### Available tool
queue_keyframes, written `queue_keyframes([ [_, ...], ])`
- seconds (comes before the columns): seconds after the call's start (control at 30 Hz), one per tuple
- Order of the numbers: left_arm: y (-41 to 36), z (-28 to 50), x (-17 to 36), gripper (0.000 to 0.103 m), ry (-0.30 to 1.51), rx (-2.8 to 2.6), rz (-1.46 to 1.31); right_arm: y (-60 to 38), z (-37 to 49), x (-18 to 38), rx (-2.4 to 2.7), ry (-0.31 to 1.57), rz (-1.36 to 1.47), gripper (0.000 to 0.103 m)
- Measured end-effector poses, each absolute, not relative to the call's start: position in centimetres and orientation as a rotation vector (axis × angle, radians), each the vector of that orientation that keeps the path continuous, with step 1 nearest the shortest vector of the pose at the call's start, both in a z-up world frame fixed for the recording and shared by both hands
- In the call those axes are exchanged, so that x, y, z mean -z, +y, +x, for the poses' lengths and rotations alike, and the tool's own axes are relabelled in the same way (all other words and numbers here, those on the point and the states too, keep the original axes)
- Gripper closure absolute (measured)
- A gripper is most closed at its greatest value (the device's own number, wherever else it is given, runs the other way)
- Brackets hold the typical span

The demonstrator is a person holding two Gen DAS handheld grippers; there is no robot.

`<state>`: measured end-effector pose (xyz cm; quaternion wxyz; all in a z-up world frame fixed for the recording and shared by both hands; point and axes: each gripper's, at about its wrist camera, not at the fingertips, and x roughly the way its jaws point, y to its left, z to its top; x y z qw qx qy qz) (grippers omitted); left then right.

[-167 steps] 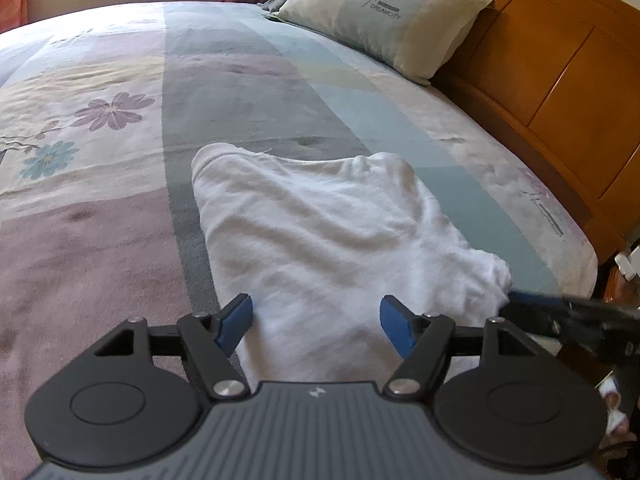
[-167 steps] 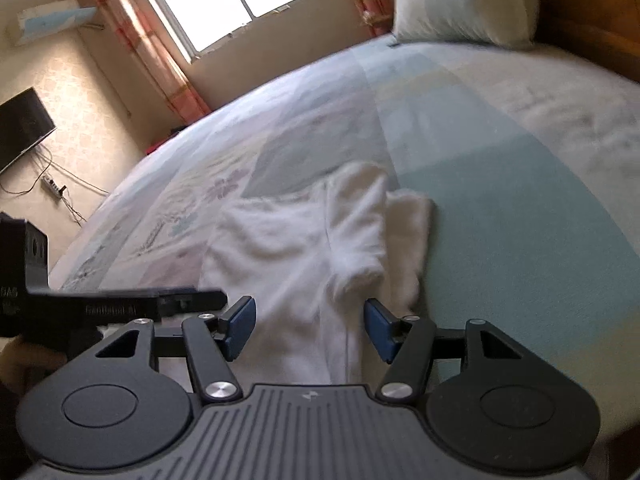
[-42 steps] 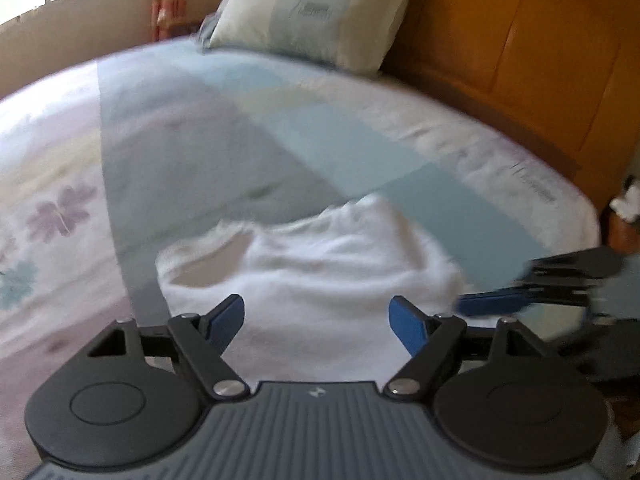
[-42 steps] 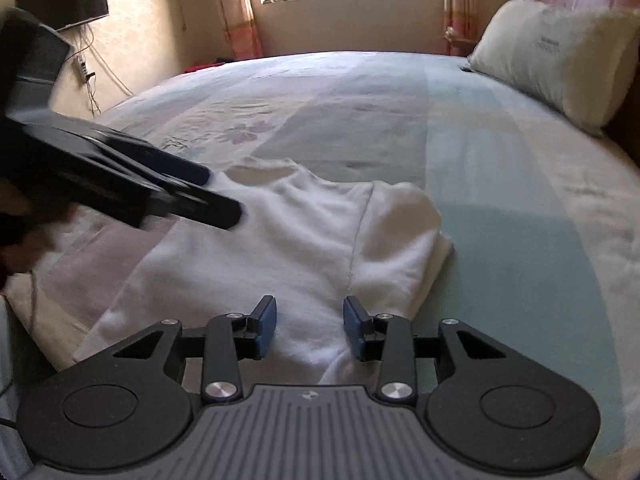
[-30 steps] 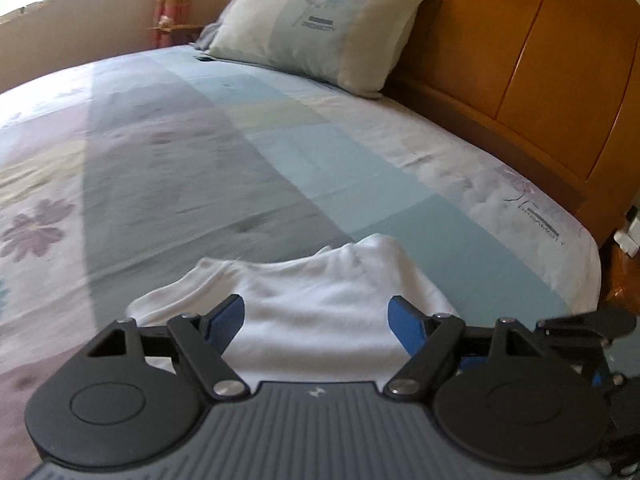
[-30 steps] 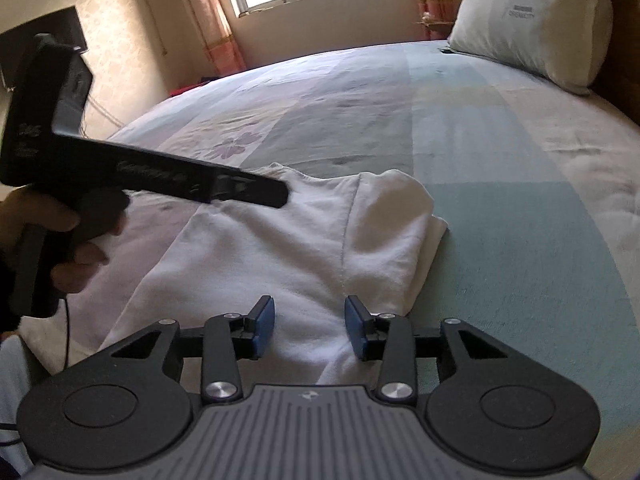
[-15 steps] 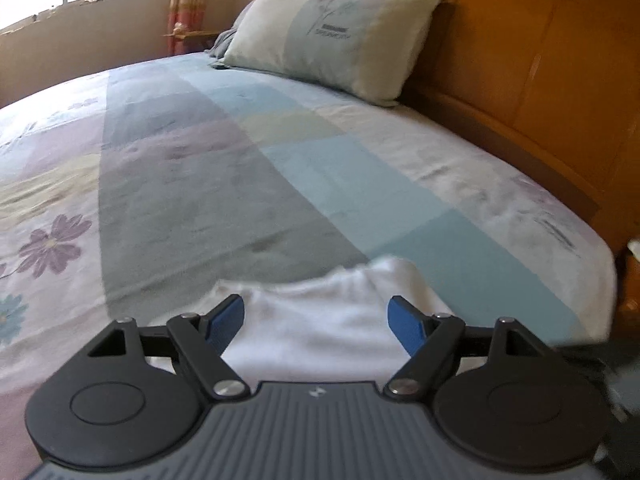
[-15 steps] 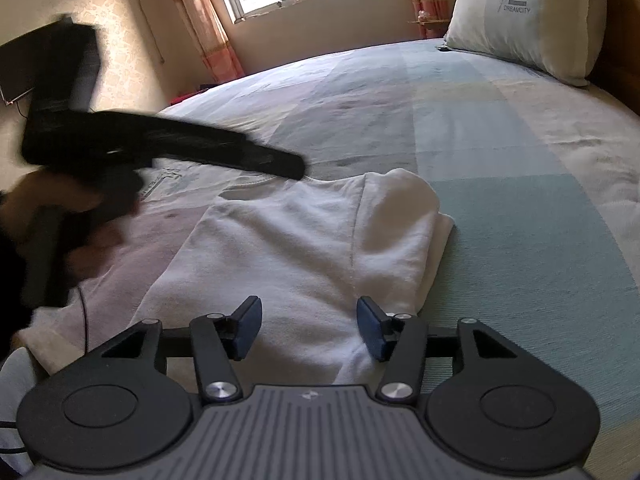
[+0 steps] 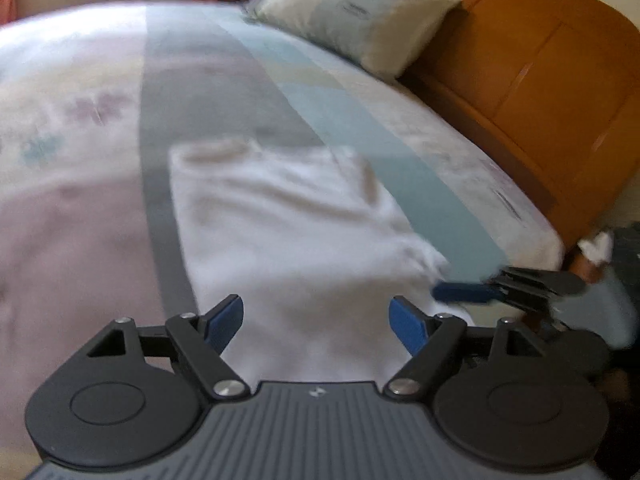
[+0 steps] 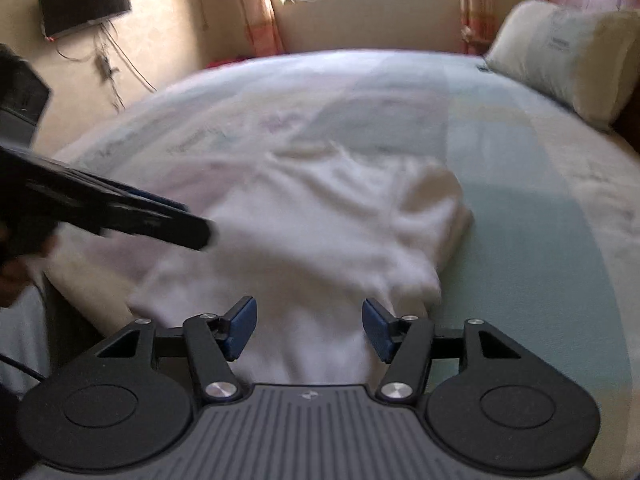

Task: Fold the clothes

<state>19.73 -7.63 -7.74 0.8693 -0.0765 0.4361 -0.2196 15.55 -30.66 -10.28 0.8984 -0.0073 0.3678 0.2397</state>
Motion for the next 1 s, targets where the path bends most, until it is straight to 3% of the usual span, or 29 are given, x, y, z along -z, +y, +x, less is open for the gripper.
queue_keyframes([
  [0.13,-7.6,18.4,9.6,0.023,1.027,0.443,-0.147,-32.8,14.3,10.1,-0.44,0.773,0.014,0.04],
  [0.3,-6.6,18.6,7.6,0.022,0.933,0.437,-0.17,-35.3,15.3,8.9,-0.421,0.768,0.2,0.035],
  [0.53,-3.6,22.4,7.9,0.02,0.89,0.37,-0.325,-38.3,20.4,10.0,-0.438,0.823,0.548,0.012],
  [0.73,-0.7,26.1,12.2,0.02,1.024,0.375,-0.575,-39.6,25.7,13.5,-0.421,0.981,0.752,0.012],
  [1.0,0.0,30.3,14.6,0.02,1.085,0.479,-0.75,-38.6,29.4,14.8,-0.466,1.0,0.824,0.008],
])
